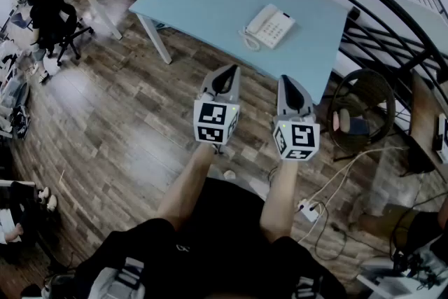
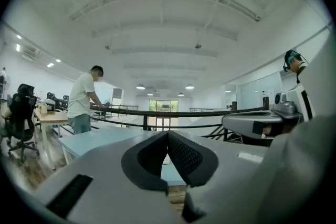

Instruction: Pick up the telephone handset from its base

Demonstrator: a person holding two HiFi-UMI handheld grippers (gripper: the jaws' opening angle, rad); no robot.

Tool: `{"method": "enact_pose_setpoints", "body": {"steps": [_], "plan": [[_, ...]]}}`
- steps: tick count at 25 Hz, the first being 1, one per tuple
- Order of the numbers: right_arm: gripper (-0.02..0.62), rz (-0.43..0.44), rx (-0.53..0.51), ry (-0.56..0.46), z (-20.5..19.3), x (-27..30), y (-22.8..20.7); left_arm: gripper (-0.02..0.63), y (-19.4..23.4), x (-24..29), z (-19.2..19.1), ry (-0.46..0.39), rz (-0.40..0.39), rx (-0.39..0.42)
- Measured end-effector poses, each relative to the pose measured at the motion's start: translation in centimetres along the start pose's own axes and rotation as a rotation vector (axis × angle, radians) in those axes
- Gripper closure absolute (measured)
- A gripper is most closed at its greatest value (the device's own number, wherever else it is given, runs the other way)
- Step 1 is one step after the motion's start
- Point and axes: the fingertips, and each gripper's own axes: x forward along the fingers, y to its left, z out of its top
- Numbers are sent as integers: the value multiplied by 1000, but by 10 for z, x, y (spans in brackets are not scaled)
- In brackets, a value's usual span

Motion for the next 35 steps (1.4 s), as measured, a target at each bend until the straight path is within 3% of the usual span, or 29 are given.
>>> {"method": "enact_pose_setpoints", "body": {"steps": [6, 13, 19, 24, 29, 35], "plan": [[601, -21, 105, -56, 6, 12, 0, 606, 1, -6, 5, 4, -13, 19], [601, -10, 150, -68, 10, 38, 1, 606, 39, -11, 7, 5, 54, 11], [601, 28, 161, -38, -8, 81, 5, 606, 73, 16, -5, 21, 80, -4], [601, 3, 160, -2, -32, 124, -26, 606, 88, 76, -28, 60, 46, -44], [601, -61, 205, 55, -68, 201, -79, 606, 113, 173, -45, 113, -10, -53], [601, -105, 233, 112, -88, 279, -108, 606, 144, 263, -50, 172, -78, -65]]}}
